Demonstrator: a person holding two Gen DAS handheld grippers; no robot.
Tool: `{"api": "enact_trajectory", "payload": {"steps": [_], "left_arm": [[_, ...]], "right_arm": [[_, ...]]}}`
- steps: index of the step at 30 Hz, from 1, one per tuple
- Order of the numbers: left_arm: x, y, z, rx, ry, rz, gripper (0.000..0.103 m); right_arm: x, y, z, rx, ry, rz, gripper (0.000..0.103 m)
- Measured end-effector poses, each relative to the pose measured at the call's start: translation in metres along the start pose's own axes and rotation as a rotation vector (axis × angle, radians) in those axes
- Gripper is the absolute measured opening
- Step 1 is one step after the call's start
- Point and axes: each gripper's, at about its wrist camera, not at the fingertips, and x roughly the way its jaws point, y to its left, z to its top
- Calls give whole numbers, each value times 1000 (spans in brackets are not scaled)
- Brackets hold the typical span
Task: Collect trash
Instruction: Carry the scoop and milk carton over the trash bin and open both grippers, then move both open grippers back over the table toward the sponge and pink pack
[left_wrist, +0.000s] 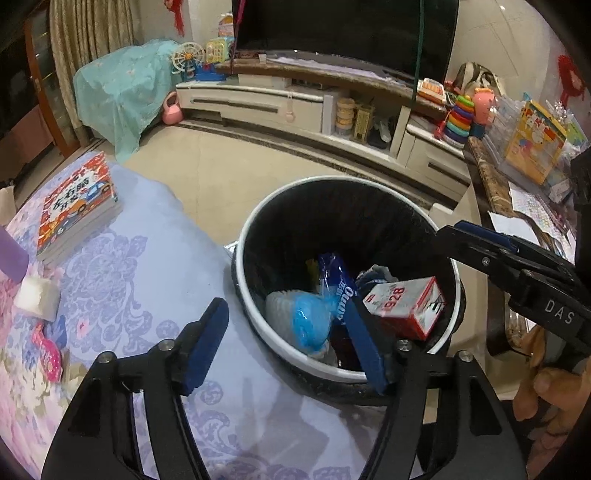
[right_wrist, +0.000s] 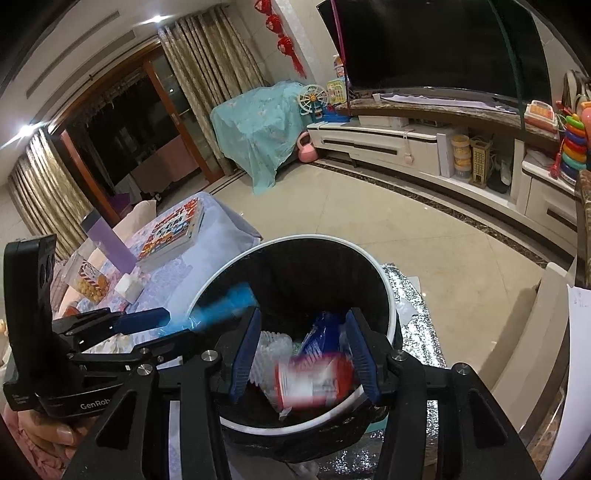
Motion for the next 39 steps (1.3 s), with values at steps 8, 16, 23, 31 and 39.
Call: {"api": "enact_trajectory", "payload": {"steps": [8,16,23,31,39], "left_arm": [[-23,29,-33,-73,-34,22,76],[-45,81,-80,-219,-53,56,76],[-56,125,-121,-340,-50,100,76],[-63,175,-161,-469,-39,127,76],[-69,206,-179,-538,-42,157,76]], "right_arm": [[-21,7,-7,36,-59,32,69],[-36,45,-26,11,-106,86,85],[-36,87,-43,-32,-95,148,88],[-26,135,-64,-109,-68,247,91],[1,174,-79,-160,-2,282,92]]}}
